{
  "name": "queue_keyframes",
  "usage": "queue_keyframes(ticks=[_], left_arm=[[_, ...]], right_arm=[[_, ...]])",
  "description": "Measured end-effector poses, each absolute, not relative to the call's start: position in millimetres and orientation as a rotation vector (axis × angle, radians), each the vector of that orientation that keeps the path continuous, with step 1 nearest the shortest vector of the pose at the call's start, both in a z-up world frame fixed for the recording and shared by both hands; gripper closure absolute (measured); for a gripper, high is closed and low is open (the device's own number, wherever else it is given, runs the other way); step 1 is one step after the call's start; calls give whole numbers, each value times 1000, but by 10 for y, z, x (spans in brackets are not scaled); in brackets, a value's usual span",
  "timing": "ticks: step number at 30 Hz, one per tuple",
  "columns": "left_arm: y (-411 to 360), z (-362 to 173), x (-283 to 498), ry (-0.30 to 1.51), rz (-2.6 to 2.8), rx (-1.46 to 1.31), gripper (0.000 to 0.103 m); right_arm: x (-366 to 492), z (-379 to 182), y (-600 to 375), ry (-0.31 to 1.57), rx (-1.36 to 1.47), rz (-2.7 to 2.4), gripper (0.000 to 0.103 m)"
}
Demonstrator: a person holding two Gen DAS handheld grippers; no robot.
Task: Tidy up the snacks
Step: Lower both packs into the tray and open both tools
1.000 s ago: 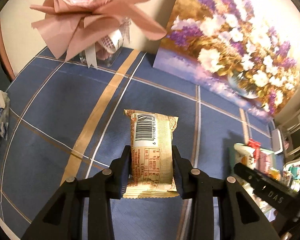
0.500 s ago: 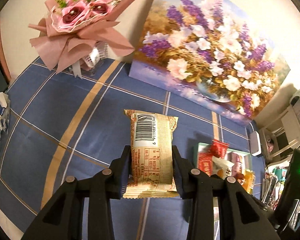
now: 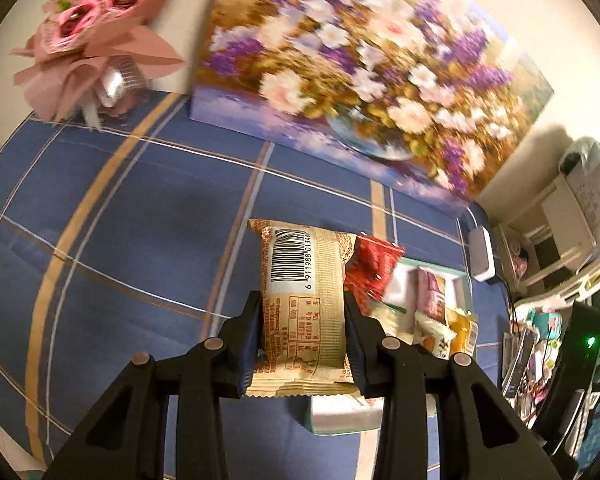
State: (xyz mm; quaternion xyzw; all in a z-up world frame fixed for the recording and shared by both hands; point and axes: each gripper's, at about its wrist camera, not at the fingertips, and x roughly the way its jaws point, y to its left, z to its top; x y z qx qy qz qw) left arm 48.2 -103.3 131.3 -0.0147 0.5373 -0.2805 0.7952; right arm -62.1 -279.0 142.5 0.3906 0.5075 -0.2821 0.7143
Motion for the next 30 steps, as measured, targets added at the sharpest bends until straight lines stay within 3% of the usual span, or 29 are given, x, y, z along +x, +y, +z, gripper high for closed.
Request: queue_keyframes(ticks=[17, 30], left_arm=[[-1855, 1075, 45, 1195, -726, 103, 64], [-2026, 726, -18, 1251, -759, 138, 64]], right_arm=[[-1242, 1317, -3386, 1093, 990, -745, 47], [-1234, 1182, -3394, 1129, 994, -737, 47]])
